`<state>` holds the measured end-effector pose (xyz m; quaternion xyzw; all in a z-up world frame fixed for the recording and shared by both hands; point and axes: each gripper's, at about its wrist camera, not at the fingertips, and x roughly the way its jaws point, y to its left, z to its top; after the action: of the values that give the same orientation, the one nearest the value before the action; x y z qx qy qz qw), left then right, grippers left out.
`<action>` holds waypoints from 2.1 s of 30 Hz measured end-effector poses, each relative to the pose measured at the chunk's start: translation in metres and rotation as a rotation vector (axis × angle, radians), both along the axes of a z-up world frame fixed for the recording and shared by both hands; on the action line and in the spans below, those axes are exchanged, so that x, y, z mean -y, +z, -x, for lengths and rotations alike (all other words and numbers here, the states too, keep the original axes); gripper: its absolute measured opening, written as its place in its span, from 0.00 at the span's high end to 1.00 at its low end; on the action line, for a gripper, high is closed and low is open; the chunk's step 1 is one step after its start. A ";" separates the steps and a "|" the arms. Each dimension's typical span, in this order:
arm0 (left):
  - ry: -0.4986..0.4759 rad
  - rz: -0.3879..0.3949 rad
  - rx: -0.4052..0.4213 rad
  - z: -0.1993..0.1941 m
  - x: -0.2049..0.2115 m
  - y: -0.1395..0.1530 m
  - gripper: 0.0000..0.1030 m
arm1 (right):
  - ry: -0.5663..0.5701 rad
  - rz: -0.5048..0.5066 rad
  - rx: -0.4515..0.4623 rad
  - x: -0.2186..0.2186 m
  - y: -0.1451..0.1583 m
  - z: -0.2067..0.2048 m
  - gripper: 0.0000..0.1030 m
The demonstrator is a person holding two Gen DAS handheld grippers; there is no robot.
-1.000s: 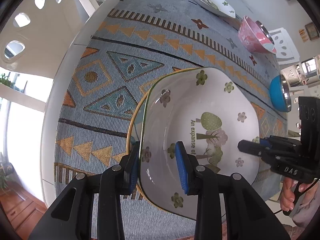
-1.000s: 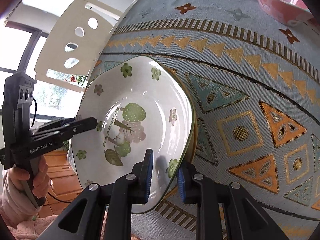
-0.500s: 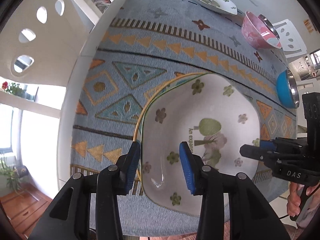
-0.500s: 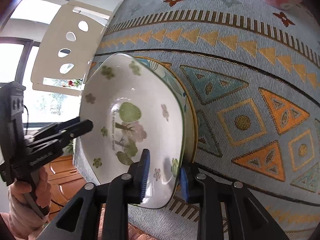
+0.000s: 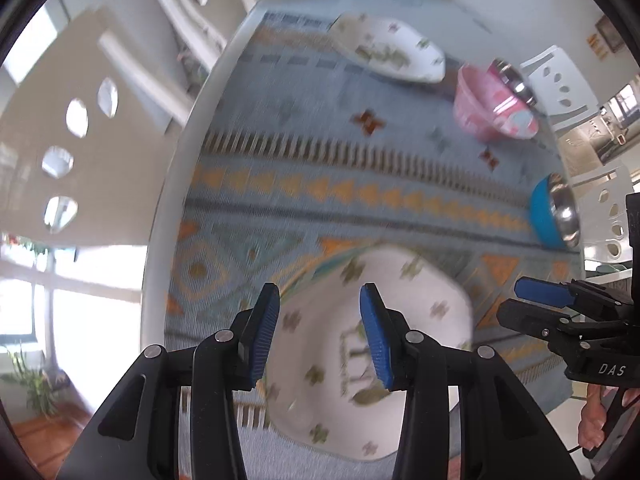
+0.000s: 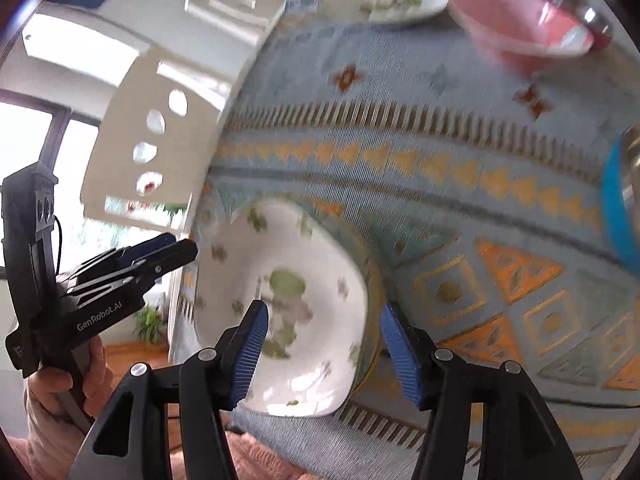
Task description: Organize plates and bowls
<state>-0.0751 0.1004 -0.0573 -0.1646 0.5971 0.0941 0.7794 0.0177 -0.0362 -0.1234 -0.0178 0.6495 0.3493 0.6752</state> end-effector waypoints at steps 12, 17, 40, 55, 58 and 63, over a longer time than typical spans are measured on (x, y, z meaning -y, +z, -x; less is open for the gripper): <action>-0.080 -0.021 0.097 -0.081 0.029 0.023 0.62 | -0.130 0.005 0.108 0.027 0.038 -0.043 0.45; -0.115 -0.020 0.109 -0.109 0.041 0.026 0.62 | -0.175 0.024 0.114 0.038 0.040 -0.069 0.45; -0.013 0.074 0.047 -0.267 -0.069 -0.055 0.62 | -0.426 -0.142 -0.087 -0.041 -0.014 -0.192 0.45; -0.041 0.113 0.027 -0.345 -0.103 -0.097 0.62 | -0.659 -0.123 -0.126 -0.076 -0.043 -0.238 0.45; -0.093 0.131 0.032 -0.352 -0.094 -0.101 0.68 | -0.705 -0.147 -0.149 -0.083 -0.047 -0.225 0.45; -0.161 0.025 0.038 -0.347 -0.077 -0.099 0.73 | -0.837 -0.101 -0.127 -0.083 -0.063 -0.227 0.46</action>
<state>0.2715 0.1774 -0.1565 -0.1274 0.5946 0.0204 0.7936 0.2443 0.0472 -0.1864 0.3019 0.6230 0.0770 0.7175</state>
